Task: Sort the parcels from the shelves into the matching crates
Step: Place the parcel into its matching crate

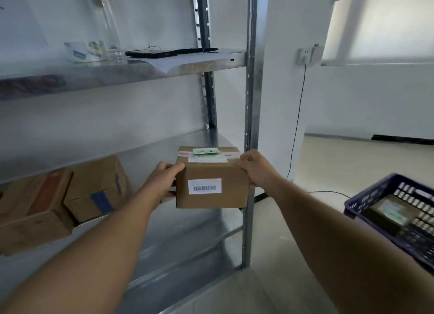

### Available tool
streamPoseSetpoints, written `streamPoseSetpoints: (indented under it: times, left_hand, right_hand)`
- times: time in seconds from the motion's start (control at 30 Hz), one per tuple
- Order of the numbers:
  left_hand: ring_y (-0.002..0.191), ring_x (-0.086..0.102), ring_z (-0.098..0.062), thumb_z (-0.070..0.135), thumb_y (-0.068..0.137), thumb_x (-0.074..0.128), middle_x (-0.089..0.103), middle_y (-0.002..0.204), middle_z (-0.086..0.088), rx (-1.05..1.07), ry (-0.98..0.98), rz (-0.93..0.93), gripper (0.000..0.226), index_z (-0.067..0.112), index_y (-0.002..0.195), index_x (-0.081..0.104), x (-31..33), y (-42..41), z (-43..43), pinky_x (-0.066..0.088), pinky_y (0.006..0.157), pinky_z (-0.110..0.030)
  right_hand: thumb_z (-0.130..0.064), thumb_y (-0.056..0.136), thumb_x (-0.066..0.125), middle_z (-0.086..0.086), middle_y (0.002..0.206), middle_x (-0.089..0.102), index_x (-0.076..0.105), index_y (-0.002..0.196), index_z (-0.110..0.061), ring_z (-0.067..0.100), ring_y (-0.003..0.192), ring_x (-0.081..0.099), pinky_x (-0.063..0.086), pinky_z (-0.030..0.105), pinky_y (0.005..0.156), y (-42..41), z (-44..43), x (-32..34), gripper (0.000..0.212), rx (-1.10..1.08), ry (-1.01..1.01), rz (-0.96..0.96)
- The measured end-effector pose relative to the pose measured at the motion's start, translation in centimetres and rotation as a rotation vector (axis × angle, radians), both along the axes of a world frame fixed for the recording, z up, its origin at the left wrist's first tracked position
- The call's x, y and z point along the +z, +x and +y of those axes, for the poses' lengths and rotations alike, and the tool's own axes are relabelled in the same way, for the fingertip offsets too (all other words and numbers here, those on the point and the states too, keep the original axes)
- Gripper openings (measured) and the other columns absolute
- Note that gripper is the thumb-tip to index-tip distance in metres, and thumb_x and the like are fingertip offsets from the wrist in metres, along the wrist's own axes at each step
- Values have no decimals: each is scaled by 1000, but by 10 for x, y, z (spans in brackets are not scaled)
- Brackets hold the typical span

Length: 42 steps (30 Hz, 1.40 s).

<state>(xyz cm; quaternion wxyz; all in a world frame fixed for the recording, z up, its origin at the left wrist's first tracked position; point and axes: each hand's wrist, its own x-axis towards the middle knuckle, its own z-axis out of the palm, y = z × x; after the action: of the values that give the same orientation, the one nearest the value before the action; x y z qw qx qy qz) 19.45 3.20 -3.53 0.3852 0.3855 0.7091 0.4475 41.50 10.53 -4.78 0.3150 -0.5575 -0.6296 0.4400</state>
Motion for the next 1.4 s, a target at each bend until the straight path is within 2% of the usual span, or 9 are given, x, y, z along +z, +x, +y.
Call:
streamPoseSetpoints:
  times: [0.07, 0.13, 0.27, 0.4, 0.57, 0.63, 0.83, 1.2, 1.4]
  left_hand:
    - [97, 60, -23, 16, 91, 56, 59, 117, -9, -51, -19, 41, 35, 16, 123, 44, -5, 2, 7, 53, 88, -43]
    - [105, 59, -27, 5, 87, 58, 57, 122, -5, -132, -13, 66, 71, 28, 146, 24, -10, 4, 12, 52, 91, -43]
    - [114, 54, -23, 4, 85, 64, 52, 133, 0, -355, 6, 145, 105, 49, 147, -6, -13, 5, 20, 45, 101, -45]
    - [115, 46, -15, -4, 86, 61, 37, 149, 3, -472, 61, 189, 97, 39, 151, 3, -14, 6, 28, 45, 93, -30]
    - [112, 45, -11, -6, 84, 64, 40, 146, 0, -594, 108, 152, 95, 30, 153, 9, -17, 24, 30, 41, 93, -26]
    - [110, 45, -11, -8, 84, 63, 40, 146, -2, -631, 123, 155, 95, 30, 153, 10, -20, 37, 32, 40, 85, -22]
    - [112, 44, -12, -6, 84, 64, 38, 148, -3, -745, 146, 202, 95, 32, 152, 10, -31, 94, 59, 43, 87, -26]
    - [126, 46, -23, -6, 85, 64, 37, 148, -3, -931, 152, 268, 95, 34, 151, 9, -39, 278, 143, 40, 92, -27]
    - [112, 46, -13, -6, 86, 62, 36, 148, -4, -1042, 179, 267, 93, 32, 152, 8, -42, 412, 193, 42, 85, -22]
  right_hand:
    - [-14, 94, 54, 6, 111, 58, 44, 122, -23, 24, 91, 64, 59, 39, 67, 6, 0, -8, 31, -11, 15, -20]
    - [-3, 92, 53, 6, 109, 58, 39, 133, -22, 22, 90, 62, 57, 34, 67, 10, -1, -13, 48, -10, 37, -39]
    - [-2, 92, 50, 4, 116, 58, 31, 145, -30, 25, 103, 61, 57, 35, 78, 11, -8, -13, 63, 15, 91, -91]
    - [3, 85, 62, 10, 125, 56, 33, 145, -30, 30, 109, 60, 56, 45, 87, 18, -12, -12, 75, 5, 138, -139]
    - [-7, 85, 68, 8, 134, 47, 25, 149, -29, 28, 116, 53, 54, 27, 87, 40, -28, -17, 80, -45, 148, -243]
    - [-12, 80, 71, 12, 137, 44, 20, 149, -35, 32, 117, 51, 50, 39, 95, 56, -33, -21, 89, -86, 153, -331]
    - [-8, 77, 75, 13, 134, 38, 16, 151, -36, 31, 115, 50, 53, 39, 91, 117, -42, -31, 98, -195, 144, -412]
    - [-4, 78, 73, 10, 134, 38, 13, 151, -38, 24, 113, 49, 50, 32, 89, 288, -1, -52, 100, -376, 96, -385]
    - [-8, 78, 75, 10, 135, 39, 14, 151, -38, 26, 117, 48, 46, 41, 101, 413, 29, -48, 100, -478, 64, -417]
